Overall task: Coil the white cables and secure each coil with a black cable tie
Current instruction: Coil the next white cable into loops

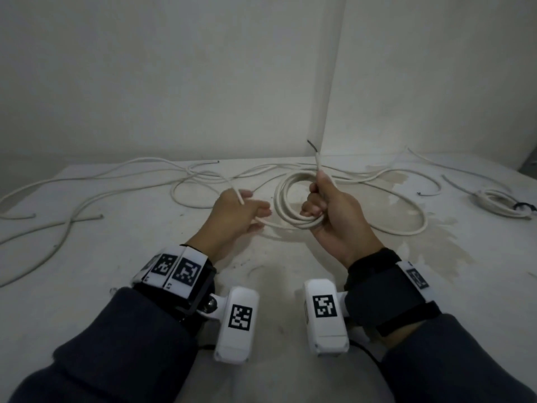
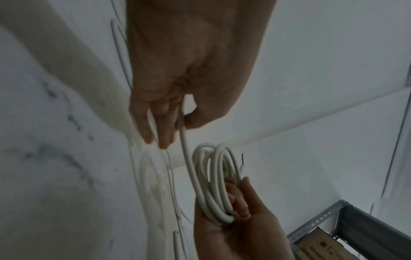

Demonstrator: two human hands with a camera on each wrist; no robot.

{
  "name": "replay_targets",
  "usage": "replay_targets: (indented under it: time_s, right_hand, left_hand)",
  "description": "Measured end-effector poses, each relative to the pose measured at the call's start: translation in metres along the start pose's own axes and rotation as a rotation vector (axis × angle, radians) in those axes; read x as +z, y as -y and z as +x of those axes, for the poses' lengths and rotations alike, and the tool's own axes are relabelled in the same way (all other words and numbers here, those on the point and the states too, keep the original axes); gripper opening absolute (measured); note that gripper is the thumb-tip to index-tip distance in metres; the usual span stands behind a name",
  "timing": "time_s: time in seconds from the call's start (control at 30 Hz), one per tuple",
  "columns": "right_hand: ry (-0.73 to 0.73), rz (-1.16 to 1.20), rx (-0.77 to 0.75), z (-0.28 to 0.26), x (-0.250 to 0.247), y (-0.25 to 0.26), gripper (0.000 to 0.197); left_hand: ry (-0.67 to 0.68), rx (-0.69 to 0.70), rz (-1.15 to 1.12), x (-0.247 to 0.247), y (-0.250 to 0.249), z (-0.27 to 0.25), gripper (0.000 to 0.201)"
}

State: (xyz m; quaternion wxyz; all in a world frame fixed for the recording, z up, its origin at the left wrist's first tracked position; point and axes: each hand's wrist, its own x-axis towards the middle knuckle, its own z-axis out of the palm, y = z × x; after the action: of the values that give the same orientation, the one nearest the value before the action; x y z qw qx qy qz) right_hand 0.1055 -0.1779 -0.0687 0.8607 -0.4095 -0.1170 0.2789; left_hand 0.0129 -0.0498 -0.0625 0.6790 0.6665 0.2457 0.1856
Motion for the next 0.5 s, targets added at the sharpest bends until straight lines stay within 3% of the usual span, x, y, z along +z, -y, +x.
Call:
replay_targets:
  time_s: [0.13, 0.5]
  right_hand:
    - [0.062, -0.087, 0.072, -0.0027, 0.0022, -0.0005, 0.030]
    - [0.230, -0.289, 0.185, -0.0080, 0.0071, 0.0018, 0.033]
  left_hand:
    - [-0.005, 0.197, -0.093, 0.0067, -0.0045, -0.0022, 0.025]
    - [0.250, 0.167, -0.200, 0.0023, -0.0045, -0.0051, 0.028]
